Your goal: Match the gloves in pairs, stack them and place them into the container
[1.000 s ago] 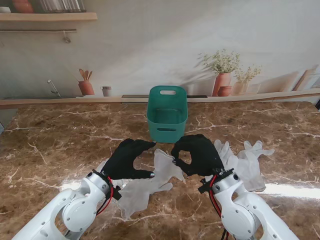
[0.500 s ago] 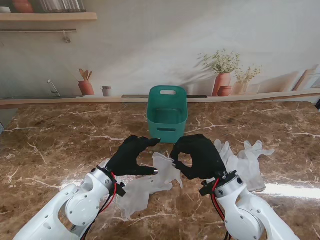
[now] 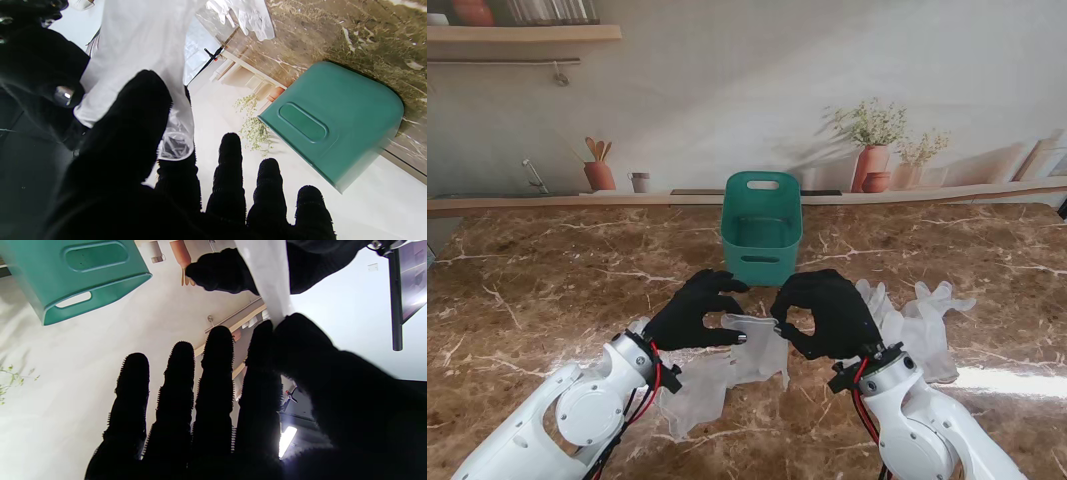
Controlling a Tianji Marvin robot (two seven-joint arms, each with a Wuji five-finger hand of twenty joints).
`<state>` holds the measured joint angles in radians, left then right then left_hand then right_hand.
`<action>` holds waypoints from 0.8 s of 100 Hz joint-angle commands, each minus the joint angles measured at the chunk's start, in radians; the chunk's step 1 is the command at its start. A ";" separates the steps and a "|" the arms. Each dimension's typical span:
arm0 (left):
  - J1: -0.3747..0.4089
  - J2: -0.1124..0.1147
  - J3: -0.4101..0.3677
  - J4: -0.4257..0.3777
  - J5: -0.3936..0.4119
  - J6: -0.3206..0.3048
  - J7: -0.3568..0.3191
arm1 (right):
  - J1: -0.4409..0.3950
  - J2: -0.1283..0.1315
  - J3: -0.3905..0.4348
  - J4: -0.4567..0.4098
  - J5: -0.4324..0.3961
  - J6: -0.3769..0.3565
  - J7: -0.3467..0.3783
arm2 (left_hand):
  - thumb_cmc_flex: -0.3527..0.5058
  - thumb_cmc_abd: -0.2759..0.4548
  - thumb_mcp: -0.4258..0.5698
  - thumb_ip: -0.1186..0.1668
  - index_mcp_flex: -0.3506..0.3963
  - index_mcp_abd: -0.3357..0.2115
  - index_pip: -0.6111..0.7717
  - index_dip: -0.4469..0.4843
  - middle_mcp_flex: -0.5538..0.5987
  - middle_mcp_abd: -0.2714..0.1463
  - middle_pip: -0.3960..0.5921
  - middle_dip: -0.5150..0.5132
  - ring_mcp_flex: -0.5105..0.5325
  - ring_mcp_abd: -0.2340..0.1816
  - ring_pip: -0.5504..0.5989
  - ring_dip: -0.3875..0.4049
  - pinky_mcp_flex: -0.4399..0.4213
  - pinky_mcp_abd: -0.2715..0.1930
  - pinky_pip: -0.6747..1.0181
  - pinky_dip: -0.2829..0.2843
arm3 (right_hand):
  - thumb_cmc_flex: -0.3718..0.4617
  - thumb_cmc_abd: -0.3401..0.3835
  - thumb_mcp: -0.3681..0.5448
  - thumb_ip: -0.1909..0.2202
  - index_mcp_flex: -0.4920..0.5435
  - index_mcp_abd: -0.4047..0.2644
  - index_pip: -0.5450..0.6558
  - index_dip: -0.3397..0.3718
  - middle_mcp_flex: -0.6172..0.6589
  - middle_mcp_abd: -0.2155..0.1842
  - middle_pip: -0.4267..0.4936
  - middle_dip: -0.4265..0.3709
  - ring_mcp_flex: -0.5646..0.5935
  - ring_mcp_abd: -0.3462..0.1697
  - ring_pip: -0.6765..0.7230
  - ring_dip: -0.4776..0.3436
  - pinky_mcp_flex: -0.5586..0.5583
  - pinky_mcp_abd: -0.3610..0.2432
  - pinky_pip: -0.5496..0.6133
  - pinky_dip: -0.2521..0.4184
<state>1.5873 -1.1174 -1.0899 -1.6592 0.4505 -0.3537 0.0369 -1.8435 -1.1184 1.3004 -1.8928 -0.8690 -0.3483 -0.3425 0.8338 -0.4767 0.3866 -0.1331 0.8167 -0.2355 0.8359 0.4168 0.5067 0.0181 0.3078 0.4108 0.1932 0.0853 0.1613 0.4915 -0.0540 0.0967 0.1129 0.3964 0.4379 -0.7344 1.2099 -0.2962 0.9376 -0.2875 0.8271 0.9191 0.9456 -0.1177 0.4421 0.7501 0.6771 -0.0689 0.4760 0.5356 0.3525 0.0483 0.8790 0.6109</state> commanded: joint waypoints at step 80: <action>0.204 0.047 -0.088 -0.282 -0.029 -0.169 -0.141 | -0.332 -0.007 0.240 -0.222 0.115 -0.136 0.137 | 0.012 0.051 0.061 -0.047 0.156 0.120 0.035 -0.109 0.756 0.020 0.114 -0.015 0.566 0.060 0.341 0.287 -0.012 0.014 0.446 0.391 | 0.016 -0.028 0.093 0.095 0.044 0.002 0.081 -0.078 0.197 0.013 0.033 0.081 0.258 0.030 0.202 0.126 0.138 0.062 0.216 0.117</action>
<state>1.7687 -1.0791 -1.1801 -1.9295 0.4314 -0.5110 -0.0919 -2.1398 -1.1261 1.5296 -2.1022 -0.7759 -0.4699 -0.2327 0.8638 -0.4275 0.4078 -0.1513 0.9259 -0.1187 0.8451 0.3285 1.1932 0.0279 0.4068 0.4108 0.7166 0.1448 0.4669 0.7612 -0.0596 0.1098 0.5220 0.7946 0.4379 -0.7585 1.2254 -0.2739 0.9393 -0.2651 0.8732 0.8546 1.1213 -0.1073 0.4679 0.8119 0.9010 -0.0443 0.6620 0.6434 0.4883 0.1059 1.0624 0.6984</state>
